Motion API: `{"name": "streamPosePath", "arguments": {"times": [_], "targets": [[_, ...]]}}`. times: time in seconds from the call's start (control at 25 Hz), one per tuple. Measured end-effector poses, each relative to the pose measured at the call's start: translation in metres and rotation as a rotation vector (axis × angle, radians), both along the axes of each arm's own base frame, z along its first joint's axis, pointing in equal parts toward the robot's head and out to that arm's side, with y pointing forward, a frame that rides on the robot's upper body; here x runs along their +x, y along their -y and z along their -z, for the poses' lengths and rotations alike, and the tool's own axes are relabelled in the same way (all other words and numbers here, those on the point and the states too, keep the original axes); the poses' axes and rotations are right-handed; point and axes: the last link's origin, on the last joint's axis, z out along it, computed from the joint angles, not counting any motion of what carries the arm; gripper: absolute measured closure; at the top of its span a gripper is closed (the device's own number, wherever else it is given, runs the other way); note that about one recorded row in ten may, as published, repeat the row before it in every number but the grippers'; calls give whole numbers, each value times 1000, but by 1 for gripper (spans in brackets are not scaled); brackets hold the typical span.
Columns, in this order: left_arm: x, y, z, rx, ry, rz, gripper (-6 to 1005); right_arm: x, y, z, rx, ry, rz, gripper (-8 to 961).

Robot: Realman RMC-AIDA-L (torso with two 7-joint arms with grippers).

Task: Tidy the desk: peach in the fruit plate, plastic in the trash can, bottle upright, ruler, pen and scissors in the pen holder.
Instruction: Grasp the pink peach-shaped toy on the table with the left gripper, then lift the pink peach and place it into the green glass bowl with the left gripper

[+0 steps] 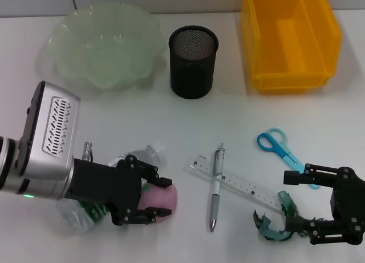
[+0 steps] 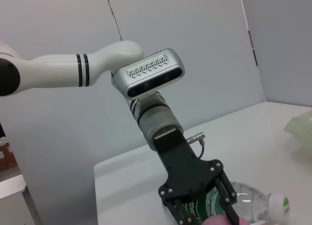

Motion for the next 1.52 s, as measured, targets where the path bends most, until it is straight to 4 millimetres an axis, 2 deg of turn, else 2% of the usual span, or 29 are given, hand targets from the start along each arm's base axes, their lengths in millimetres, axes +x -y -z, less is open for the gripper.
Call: {"name": "streamPosePath", "arguments": {"times": [0.08, 0.48, 0.76, 0.88, 0.96, 1.04, 1.08, 1.12, 1.24, 1.44, 1.48, 1.52], "targets": [[0, 0, 2, 0, -7, 3, 499, 0, 0, 0, -1, -1, 0, 135], [1, 1, 8, -15, -52, 34, 662, -2, 2, 0, -10, -13, -9, 135], [7, 5, 6, -54, -25, 37, 872, -2, 2, -1, -12, -17, -11, 135], [19, 7, -3, -76, 49, 48, 916, -2, 3, -1, -12, -18, -11, 135], [29, 3, -16, -53, 131, 53, 929, -2, 2, -1, -11, -18, -12, 135], [36, -6, -33, 16, 224, 41, 942, -3, 2, -1, -11, -17, -14, 135], [40, -21, -50, 124, 309, 12, 949, -3, 2, -1, -11, -17, -15, 135], [40, -21, -50, 124, 309, 12, 944, -3, 1, -1, -11, -17, -15, 135], [42, -44, -66, 276, 384, -42, 929, -3, 1, -1, -12, -18, -16, 136], [33, -98, -80, 590, 438, -235, 903, -4, 0, -1, -12, -18, -19, 136], [29, -117, -79, 671, 425, -302, 898, -4, 0, -1, -12, -18, -20, 136], [29, -117, -79, 671, 425, -302, 893, -5, -1, -1, -12, -18, -21, 136]]}}
